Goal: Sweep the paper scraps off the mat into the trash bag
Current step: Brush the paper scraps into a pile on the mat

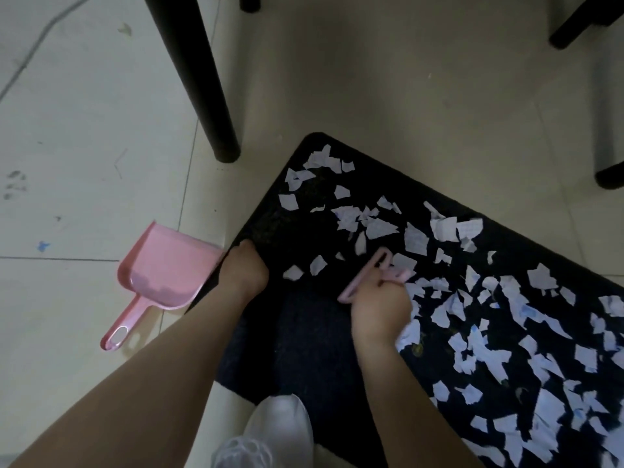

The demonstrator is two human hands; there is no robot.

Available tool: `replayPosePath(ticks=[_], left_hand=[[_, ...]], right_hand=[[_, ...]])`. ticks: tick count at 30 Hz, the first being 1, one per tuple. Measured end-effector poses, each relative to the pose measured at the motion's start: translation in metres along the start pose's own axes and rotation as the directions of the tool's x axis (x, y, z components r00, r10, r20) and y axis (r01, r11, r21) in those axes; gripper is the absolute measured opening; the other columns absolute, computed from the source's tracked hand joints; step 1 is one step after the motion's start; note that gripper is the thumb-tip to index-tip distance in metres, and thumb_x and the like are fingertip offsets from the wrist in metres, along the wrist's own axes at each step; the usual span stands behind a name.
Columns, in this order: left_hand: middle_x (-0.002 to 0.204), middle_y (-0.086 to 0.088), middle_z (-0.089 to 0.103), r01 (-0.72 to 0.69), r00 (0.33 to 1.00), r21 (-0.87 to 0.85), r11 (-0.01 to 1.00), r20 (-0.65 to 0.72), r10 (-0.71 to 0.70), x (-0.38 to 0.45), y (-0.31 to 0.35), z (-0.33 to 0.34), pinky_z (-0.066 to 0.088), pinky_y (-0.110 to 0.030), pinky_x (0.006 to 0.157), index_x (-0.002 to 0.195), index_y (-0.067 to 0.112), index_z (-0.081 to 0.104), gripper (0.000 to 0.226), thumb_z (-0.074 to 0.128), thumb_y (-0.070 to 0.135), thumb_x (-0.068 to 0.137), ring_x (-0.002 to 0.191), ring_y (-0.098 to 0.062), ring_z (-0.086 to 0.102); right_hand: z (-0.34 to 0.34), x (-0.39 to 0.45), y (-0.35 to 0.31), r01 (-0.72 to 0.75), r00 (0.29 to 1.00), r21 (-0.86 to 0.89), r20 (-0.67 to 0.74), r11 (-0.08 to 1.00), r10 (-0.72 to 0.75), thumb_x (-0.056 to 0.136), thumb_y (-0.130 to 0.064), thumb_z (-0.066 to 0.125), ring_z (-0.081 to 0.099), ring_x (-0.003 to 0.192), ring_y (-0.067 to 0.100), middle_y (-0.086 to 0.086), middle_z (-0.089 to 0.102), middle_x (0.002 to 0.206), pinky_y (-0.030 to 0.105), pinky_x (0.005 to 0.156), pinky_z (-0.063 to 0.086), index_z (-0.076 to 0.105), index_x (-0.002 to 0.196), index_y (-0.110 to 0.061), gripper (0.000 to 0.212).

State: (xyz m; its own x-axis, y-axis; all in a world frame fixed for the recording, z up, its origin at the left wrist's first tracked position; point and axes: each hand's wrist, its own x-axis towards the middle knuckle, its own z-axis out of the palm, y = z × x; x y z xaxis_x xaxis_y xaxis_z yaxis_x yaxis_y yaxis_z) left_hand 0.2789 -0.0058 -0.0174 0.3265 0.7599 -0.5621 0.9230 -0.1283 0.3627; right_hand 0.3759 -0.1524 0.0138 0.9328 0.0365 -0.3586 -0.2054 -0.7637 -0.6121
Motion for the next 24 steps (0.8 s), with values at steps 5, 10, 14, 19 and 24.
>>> replayPosePath(ticks=[5, 10, 14, 19, 24], left_hand=[[0.121, -0.031, 0.056, 0.026, 1.0, -0.02, 0.999, -0.016, -0.026, -0.002, 0.007, 0.0, 0.043, -0.041, 0.093, 0.119, -0.014, 0.047, 0.031, 0.04, -0.004, 0.09, 0.113, -0.042, 0.055], [0.128, -0.027, 0.054, 0.034, 0.999, -0.016, 0.999, -0.011, -0.035, -0.006, 0.004, -0.003, 0.04, -0.037, 0.1, 0.122, -0.007, 0.047, 0.034, 0.041, -0.003, 0.089, 0.121, -0.038, 0.052], [0.125, -0.027, 0.056, 0.013, 1.0, -0.015, 1.0, -0.023, -0.014, -0.01, 0.001, -0.003, 0.04, -0.036, 0.099, 0.122, -0.005, 0.049, 0.034, 0.043, -0.004, 0.089, 0.118, -0.039, 0.052], [0.122, -0.026, 0.057, 0.022, 0.998, -0.021, 1.0, -0.062, -0.024, -0.011, 0.003, 0.002, 0.043, -0.036, 0.093, 0.121, -0.006, 0.05, 0.032, 0.043, -0.003, 0.09, 0.114, -0.038, 0.055], [0.122, -0.025, 0.057, -0.046, 0.998, -0.054, 0.997, -0.05, 0.044, -0.01, 0.012, 0.01, 0.042, -0.033, 0.09, 0.122, -0.006, 0.051, 0.035, 0.043, -0.006, 0.088, 0.113, -0.036, 0.055]], right_hand=[[-0.012, -0.015, -0.007, -0.008, 0.998, 0.298, 0.061, 0.955, -0.011, 0.097, -0.024, 0.048, 0.048, 0.043, 0.012, 0.003, 0.06, 0.059, 0.023, 0.038, 0.035, 0.065, 0.081, 0.0, 0.033], [0.039, -0.04, -0.032, 0.139, 0.881, 0.095, 0.443, 0.986, -0.167, 0.096, -0.027, 0.047, 0.064, 0.067, 0.016, 0.005, 0.068, 0.079, 0.027, 0.059, 0.052, 0.064, 0.091, -0.004, 0.029], [0.039, -0.032, -0.011, 0.187, 0.924, 0.034, 0.333, 0.982, -0.187, 0.1, -0.029, 0.039, 0.053, 0.05, 0.005, -0.004, 0.059, 0.063, 0.021, 0.047, 0.041, 0.059, 0.081, -0.009, 0.034], [-0.005, -0.008, 0.016, 0.046, 0.999, 0.065, -0.026, 0.997, -0.045, 0.1, -0.022, 0.041, 0.044, 0.035, 0.006, -0.003, 0.051, 0.054, 0.025, 0.034, 0.036, 0.059, 0.071, 0.0, 0.04], [-0.011, -0.017, -0.001, 0.021, 0.999, 0.31, 0.041, 0.951, -0.036, 0.095, -0.017, 0.051, 0.054, 0.048, 0.015, 0.002, 0.057, 0.056, 0.028, 0.044, 0.044, 0.06, 0.064, -0.009, 0.033]])
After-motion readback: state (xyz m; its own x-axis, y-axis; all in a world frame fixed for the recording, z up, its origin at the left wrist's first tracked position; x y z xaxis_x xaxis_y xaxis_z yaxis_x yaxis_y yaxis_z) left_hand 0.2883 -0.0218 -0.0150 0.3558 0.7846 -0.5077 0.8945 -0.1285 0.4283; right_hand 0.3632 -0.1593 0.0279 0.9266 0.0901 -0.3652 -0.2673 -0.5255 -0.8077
